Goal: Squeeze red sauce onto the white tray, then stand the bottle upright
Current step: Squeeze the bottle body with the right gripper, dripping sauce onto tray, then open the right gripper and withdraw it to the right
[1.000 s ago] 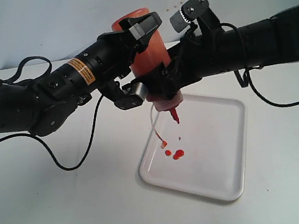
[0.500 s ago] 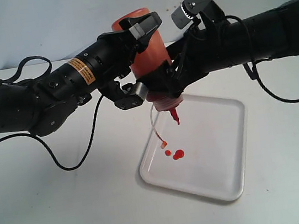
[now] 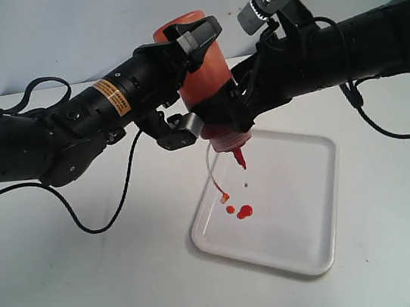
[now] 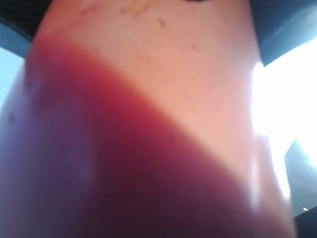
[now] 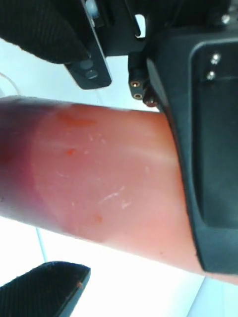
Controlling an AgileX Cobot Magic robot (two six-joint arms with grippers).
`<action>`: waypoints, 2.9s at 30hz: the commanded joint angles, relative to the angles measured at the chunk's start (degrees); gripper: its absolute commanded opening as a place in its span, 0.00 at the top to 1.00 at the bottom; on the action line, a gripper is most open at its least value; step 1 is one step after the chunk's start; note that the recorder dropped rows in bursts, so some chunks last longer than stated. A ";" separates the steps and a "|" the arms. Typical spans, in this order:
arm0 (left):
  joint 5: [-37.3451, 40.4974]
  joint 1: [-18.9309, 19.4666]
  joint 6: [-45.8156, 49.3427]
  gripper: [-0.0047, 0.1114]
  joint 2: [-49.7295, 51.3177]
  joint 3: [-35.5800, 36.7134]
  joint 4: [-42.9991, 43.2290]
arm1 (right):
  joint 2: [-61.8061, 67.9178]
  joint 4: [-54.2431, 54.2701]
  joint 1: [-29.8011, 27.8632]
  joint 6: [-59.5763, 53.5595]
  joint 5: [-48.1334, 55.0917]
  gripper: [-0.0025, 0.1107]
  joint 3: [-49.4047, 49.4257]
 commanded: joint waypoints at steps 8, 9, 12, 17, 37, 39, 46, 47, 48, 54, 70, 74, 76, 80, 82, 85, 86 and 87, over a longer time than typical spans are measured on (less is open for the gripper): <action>-3.05 -0.21 -1.18 0.96 -1.02 -0.67 -1.55 | -0.67 -0.08 -0.03 0.43 -0.30 0.05 -0.35; -3.05 -0.21 -1.18 0.96 -1.02 -0.67 -1.55 | -0.67 0.04 -0.03 0.43 -0.31 0.05 -0.35; -3.05 -0.21 -1.18 0.96 -1.02 -0.67 -1.55 | -0.67 0.48 -0.03 0.43 -0.94 0.05 -0.35; -3.05 -0.21 -1.18 0.96 -1.02 -0.67 -1.55 | -0.14 2.80 -0.03 0.43 -3.22 0.05 -0.35; -3.05 -0.21 -1.18 0.96 -1.02 -0.67 -1.55 | 3.38 12.94 1.45 -5.66 0.93 0.16 -0.35; -3.05 -0.21 -1.18 0.96 -1.02 -0.67 -1.55 | 3.38 12.94 1.64 -5.66 0.93 0.25 -0.35; -3.05 -0.21 -1.18 0.96 -1.02 -0.67 -1.55 | 3.38 12.45 1.64 -5.75 -4.39 0.73 -0.35; -3.05 -0.21 -1.18 0.96 -1.02 -0.67 -1.55 | 3.38 12.45 1.64 -5.75 -4.99 0.81 -0.35; -3.05 -0.21 -1.18 0.96 -1.02 -0.67 -1.55 | 3.38 12.45 1.64 -5.75 -5.27 0.91 -0.35; -3.05 -0.21 -1.18 0.96 -1.02 -0.67 -1.55 | 3.38 12.45 1.64 -5.75 -5.27 0.98 -0.35; -3.05 -0.21 -1.18 0.96 -1.02 -0.67 -1.55 | 3.38 13.19 1.64 -5.75 -5.43 0.44 -0.35; -3.05 -0.21 -1.18 0.96 -1.02 -0.67 -1.55 | 3.14 11.64 1.64 -5.91 -6.13 0.05 -0.35; -3.05 -0.21 -1.18 0.96 -1.02 -0.67 -1.55 | 2.87 10.33 1.64 -5.91 -5.42 0.05 -0.35; -3.05 -0.21 -1.18 0.96 -1.02 -0.67 -1.55 | 1.03 9.03 1.53 -5.91 -5.66 0.05 -0.35; -3.05 -0.21 -1.18 0.96 -1.02 -0.67 -1.55 | -0.64 6.71 1.53 -4.99 -6.83 0.05 -0.35; -3.05 -0.21 -1.18 0.96 -1.02 -0.67 -1.55 | -3.33 1.67 1.53 -0.41 -9.05 0.05 -0.35; -3.05 -0.21 -1.18 0.96 -1.02 -0.67 -1.55 | -4.06 -0.57 1.53 1.94 -9.43 0.05 -0.35; -3.05 -0.21 -1.18 0.96 -1.02 -0.67 -1.55 | -4.83 -3.02 1.53 3.95 -9.97 0.05 -0.35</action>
